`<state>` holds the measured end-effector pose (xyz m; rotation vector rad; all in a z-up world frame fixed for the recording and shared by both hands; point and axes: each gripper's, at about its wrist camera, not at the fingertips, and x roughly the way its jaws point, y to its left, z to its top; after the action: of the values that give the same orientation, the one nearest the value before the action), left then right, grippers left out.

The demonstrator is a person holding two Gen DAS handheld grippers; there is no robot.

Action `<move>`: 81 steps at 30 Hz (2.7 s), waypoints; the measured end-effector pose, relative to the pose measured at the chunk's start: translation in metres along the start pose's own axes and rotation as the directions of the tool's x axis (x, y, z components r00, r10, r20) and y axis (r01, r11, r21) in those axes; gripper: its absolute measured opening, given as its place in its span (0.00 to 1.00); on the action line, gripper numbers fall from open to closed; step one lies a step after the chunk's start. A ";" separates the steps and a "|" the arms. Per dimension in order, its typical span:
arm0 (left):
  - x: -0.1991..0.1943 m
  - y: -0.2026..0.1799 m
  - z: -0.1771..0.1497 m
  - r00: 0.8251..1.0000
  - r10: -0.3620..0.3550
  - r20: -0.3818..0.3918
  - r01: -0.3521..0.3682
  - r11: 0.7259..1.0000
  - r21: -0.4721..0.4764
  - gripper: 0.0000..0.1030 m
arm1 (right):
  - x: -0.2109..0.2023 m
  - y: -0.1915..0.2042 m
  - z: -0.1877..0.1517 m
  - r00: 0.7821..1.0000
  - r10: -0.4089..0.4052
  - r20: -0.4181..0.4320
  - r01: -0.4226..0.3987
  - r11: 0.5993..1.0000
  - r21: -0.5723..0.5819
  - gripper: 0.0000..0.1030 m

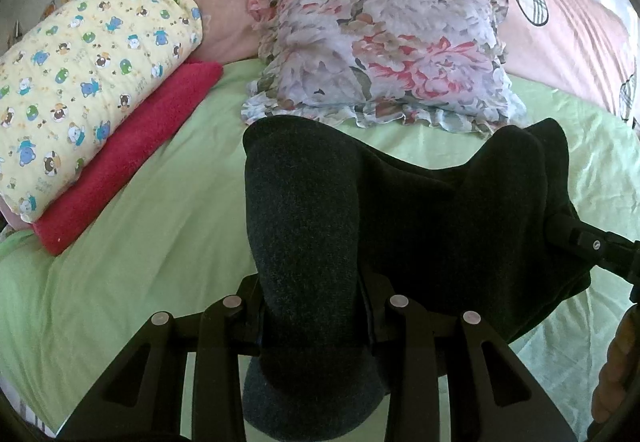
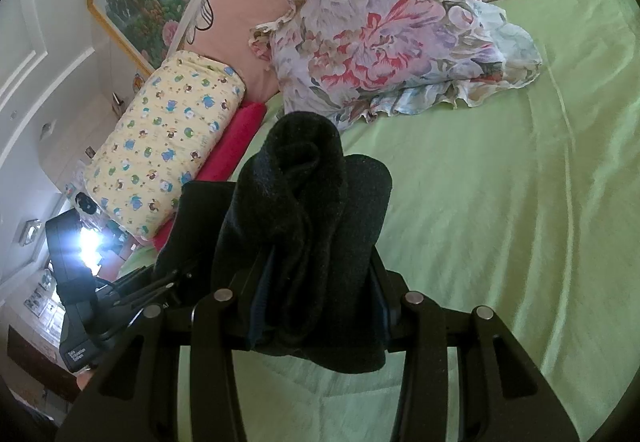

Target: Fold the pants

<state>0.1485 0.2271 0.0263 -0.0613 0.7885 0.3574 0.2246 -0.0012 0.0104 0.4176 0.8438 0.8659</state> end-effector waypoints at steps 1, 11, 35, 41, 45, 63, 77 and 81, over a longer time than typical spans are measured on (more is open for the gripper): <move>0.001 0.001 0.000 1.000 0.000 -0.002 0.000 1.000 -0.001 0.33 | 0.002 -0.001 0.001 1.000 0.000 -0.002 0.000 1.000 0.001 0.43; 0.017 0.003 -0.001 1.000 -0.002 -0.021 0.002 1.000 -0.010 0.34 | 0.015 -0.009 0.000 1.000 -0.003 -0.025 0.004 1.000 0.011 0.43; 0.029 0.047 -0.016 0.992 -0.121 -0.047 0.113 0.982 -0.150 0.69 | 0.012 -0.035 -0.002 0.989 -0.148 -0.007 0.148 0.988 -0.036 0.63; 0.005 0.048 -0.024 0.990 -0.137 -0.029 0.132 0.980 -0.148 0.78 | -0.005 -0.021 -0.004 0.986 -0.167 0.008 0.167 0.984 -0.064 0.65; -0.011 0.043 -0.031 0.989 -0.148 -0.015 0.145 0.982 -0.123 0.79 | -0.013 -0.004 -0.009 0.986 -0.165 0.008 0.164 0.979 -0.124 0.70; -0.026 0.031 -0.063 0.985 -0.171 -0.002 0.170 0.984 -0.047 0.82 | -0.017 0.041 -0.040 0.980 -0.198 0.006 0.188 0.918 -0.350 0.84; -0.020 0.021 -0.063 0.991 -0.135 0.024 0.135 0.991 0.007 0.83 | -0.003 0.043 -0.048 0.972 -0.233 -0.002 0.213 0.893 -0.397 0.85; -0.022 0.020 -0.062 0.990 -0.137 0.040 0.137 0.991 0.006 0.83 | -0.003 0.039 -0.047 0.973 -0.231 0.003 0.214 0.898 -0.384 0.85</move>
<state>0.0848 0.2282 -0.0008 -0.1041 0.7403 0.2263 0.1665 0.0195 0.0077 -0.0422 0.7234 0.8038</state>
